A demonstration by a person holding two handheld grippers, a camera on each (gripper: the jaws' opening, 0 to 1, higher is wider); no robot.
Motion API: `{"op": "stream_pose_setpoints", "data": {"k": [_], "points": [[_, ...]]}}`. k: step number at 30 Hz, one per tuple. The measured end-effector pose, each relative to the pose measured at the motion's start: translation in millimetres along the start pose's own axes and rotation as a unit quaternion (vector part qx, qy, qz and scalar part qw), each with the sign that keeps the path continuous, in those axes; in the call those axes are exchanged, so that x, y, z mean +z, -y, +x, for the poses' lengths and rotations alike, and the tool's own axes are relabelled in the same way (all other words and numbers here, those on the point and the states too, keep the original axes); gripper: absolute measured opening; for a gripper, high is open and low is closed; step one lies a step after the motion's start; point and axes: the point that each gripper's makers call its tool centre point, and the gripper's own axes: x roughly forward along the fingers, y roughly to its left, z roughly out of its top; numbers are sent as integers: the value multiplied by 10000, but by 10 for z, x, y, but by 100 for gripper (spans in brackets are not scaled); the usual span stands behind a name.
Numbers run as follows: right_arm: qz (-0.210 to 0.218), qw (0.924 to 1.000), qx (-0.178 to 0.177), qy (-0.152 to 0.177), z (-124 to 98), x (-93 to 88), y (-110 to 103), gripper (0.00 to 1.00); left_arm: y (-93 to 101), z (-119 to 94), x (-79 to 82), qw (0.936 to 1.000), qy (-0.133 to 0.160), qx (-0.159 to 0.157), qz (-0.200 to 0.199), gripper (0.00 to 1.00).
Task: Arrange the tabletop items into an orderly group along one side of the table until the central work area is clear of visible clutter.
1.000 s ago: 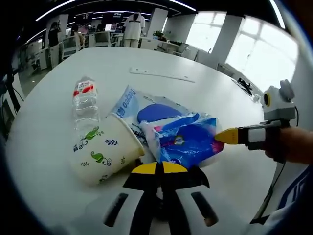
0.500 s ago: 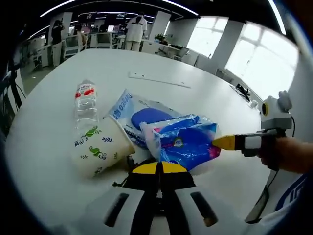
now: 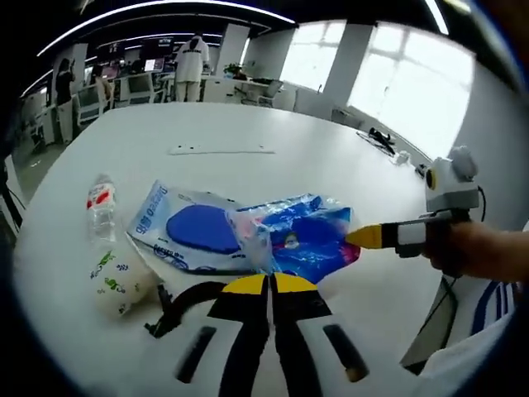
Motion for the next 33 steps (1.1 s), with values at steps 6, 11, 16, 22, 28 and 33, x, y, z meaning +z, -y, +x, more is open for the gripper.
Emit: {"op": "stream_pose_setpoints", "data": {"k": [6,11,16,22,28,33], "points": [[-253,9994,-229,54,-213,126,327,0,381,181,68,9980,-222,-464,374,0],[-170,9989,-394,175,-325,258,556,0,589,336,235,9975,-106,-695,20,0],[-371,9979,-506,160,-331,339,666,0,674,491,331,9972,-190,-711,103,0],[-339,9972,-643,182,-283,463,864,0,756,709,528,9973,-156,-722,31,1],[-213,9970,-727,128,-153,513,1006,0,726,891,511,9965,-338,-733,195,1],[-283,9967,-761,-4,-1,503,1099,0,634,1065,485,9957,-533,-747,89,3]]}}
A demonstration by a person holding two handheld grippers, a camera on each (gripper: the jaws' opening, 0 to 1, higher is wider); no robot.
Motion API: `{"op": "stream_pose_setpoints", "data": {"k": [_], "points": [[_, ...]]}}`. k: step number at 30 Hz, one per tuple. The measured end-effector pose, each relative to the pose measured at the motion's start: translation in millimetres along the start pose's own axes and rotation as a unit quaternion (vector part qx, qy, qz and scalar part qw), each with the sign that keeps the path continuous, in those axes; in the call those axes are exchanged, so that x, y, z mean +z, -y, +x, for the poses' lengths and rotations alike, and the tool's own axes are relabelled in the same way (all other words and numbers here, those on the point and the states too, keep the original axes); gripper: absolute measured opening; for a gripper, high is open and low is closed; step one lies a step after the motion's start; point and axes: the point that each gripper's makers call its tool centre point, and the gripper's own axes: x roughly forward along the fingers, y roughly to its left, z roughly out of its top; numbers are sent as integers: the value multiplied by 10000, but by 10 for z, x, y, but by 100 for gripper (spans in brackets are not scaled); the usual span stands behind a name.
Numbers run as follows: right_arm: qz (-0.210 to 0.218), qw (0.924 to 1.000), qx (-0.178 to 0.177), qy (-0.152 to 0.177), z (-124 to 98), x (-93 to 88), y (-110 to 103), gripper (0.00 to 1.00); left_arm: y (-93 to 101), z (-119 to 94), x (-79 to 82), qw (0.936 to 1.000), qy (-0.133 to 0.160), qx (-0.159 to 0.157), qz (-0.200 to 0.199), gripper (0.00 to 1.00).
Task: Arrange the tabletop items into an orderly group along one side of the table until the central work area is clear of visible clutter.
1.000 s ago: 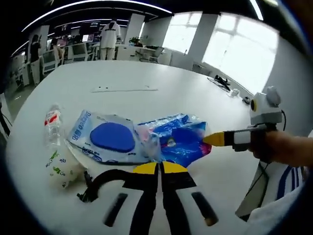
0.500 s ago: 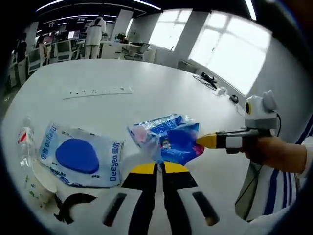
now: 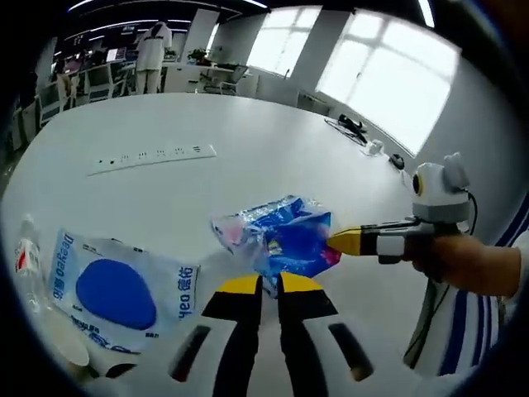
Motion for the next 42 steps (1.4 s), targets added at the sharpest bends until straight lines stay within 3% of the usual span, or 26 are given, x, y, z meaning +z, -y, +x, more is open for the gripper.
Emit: {"op": "stream_pose_setpoints", "data": {"k": [4,9,14,23,29,32,37,42], "points": [[-769,9969,-84,-139,148,-37,66,0,-97,146,-71,9998,-197,20,-69,4],[-621,9979,-35,-179,318,-48,62,0,-219,265,-194,9988,-453,131,139,5],[-612,9978,-102,-232,428,-62,136,0,-341,352,-292,9973,-688,239,80,4],[-322,9991,-157,-224,452,-136,148,0,-366,395,-327,9968,-684,398,59,3],[-574,9981,-112,-208,453,-147,115,1,-388,386,-326,9967,-690,422,115,4],[-608,9979,-166,-150,435,-139,115,9,-365,356,-287,9971,-640,401,122,5],[-490,9988,-49,67,303,-180,48,35,-389,225,-273,9965,-572,591,129,14],[-112,9998,118,146,120,-316,11,40,-381,65,-154,9969,-174,678,367,29]]}}
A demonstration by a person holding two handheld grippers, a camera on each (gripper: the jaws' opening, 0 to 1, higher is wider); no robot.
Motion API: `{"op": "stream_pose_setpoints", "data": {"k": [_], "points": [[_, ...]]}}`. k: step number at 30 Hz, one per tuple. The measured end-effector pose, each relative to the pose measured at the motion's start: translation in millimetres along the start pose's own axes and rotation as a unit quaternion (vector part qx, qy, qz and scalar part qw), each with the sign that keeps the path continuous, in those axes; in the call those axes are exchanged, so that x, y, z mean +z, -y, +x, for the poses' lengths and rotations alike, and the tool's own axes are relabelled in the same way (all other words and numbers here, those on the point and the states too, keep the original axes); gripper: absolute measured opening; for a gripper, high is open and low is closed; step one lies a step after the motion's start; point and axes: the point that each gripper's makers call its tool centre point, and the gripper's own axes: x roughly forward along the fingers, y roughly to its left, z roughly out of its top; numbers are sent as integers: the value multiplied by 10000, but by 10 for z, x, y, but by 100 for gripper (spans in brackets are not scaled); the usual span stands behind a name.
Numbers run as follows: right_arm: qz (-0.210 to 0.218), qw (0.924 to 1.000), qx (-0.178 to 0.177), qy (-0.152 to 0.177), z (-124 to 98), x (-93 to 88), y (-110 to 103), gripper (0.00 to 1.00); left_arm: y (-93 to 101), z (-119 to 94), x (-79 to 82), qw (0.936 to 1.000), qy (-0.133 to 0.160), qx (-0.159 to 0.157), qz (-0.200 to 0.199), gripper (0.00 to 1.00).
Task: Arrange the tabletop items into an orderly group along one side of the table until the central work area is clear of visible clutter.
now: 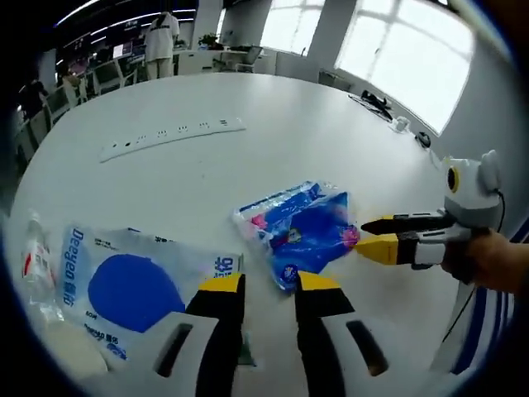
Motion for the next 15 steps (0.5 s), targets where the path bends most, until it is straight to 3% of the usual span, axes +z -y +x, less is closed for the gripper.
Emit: {"op": "stream_pose_setpoints", "data": {"k": [2,4,6,9,12,15], "points": [[156,9999,39,51,-85,-32,-20,46,20,-80,37,9998,165,28,53,43],[426,9991,14,8,-158,-91,-18,58,44,-161,53,9995,317,13,49,53],[384,9992,-12,127,-254,-90,-19,64,64,-264,47,9990,440,-10,47,56],[389,9991,36,178,-386,-91,-61,66,92,-408,2,9985,540,-60,77,59],[443,9986,184,227,-535,-105,-144,67,135,-639,-27,9962,865,-117,55,62],[412,9985,254,273,-649,-127,-196,67,111,-813,-123,9958,904,-87,94,64]]}}
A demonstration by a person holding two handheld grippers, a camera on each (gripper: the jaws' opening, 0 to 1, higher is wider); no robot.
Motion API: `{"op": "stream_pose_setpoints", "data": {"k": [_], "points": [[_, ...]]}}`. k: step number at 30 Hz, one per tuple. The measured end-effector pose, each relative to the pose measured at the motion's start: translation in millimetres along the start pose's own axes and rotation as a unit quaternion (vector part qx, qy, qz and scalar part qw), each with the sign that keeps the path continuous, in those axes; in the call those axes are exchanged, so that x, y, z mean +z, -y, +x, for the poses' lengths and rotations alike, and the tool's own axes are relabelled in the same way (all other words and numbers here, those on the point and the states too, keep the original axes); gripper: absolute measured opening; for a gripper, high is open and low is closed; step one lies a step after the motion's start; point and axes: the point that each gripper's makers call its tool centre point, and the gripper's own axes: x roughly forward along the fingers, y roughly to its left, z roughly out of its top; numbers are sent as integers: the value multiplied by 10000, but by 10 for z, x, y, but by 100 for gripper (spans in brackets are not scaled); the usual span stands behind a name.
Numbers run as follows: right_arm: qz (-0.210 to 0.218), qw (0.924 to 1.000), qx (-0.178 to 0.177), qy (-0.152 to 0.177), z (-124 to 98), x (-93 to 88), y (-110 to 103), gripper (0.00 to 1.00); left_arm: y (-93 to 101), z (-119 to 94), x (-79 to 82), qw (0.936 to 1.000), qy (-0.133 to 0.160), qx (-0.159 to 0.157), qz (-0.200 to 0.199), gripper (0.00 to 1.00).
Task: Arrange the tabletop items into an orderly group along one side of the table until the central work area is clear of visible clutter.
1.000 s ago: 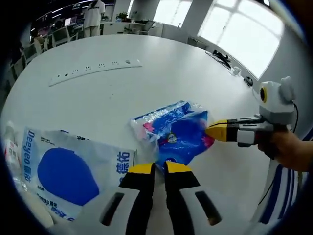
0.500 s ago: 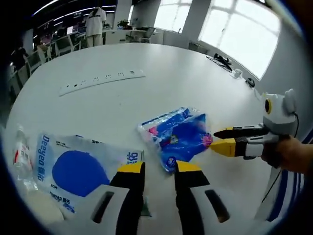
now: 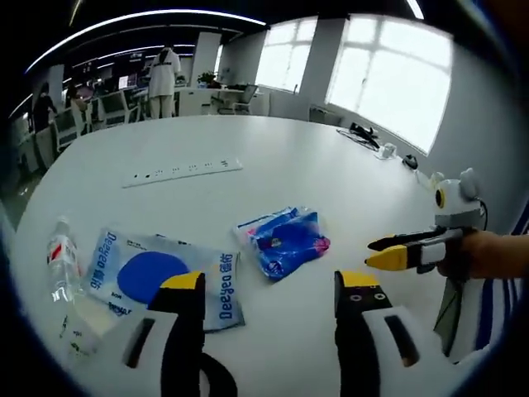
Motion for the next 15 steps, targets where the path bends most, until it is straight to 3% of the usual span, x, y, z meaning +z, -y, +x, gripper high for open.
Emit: {"op": "stream_pose_setpoints", "data": {"k": [15], "points": [[37,9996,262,-72,-350,-176,-204,68,-370,-720,-240,9983,220,532,53,67]]}}
